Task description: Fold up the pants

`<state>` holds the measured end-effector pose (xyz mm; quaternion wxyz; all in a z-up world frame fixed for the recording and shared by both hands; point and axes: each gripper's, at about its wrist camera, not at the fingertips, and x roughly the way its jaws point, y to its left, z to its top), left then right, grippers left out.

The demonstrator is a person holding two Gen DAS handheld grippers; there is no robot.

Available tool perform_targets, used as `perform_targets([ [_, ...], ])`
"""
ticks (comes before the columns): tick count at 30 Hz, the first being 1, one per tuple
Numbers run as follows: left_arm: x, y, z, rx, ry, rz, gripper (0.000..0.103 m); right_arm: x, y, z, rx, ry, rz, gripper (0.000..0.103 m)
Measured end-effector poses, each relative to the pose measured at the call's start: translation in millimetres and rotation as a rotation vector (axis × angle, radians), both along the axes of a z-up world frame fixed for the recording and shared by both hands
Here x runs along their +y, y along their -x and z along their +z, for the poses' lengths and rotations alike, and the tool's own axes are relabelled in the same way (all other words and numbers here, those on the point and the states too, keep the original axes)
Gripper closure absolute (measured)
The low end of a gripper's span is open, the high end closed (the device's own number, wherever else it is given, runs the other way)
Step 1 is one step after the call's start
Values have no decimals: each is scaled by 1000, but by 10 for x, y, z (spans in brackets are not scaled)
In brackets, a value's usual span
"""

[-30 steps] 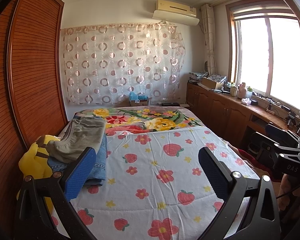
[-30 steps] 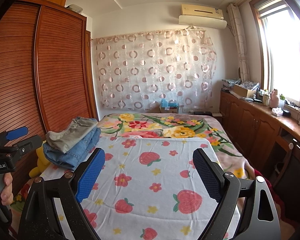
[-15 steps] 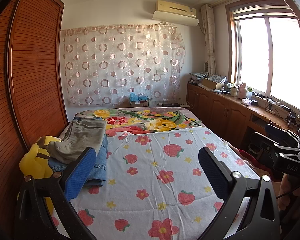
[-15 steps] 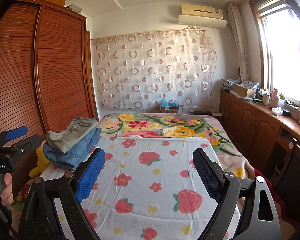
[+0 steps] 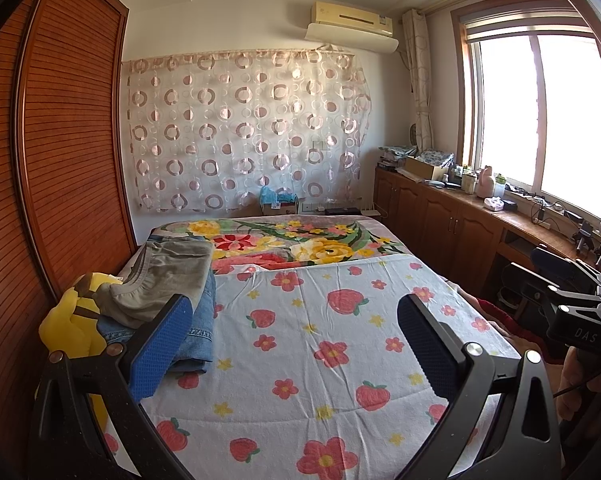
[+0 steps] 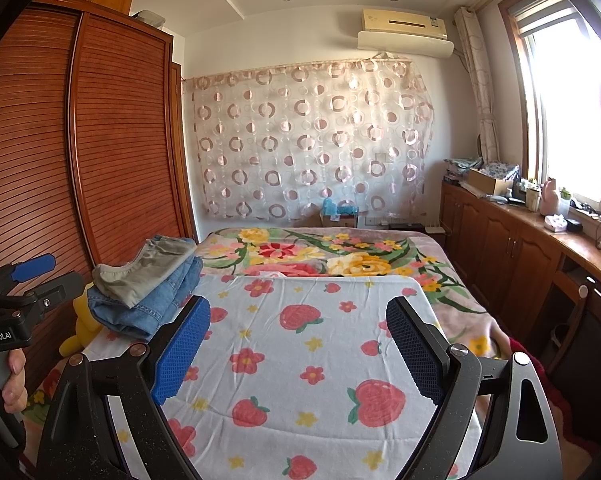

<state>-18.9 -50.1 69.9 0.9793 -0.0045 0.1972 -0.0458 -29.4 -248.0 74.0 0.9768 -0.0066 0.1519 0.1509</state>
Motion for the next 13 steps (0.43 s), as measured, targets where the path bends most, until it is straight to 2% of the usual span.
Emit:
perform_targets([
  [13,2,2,-9,-1,-1,1,0,1,0,-3,-1,0,0,12],
])
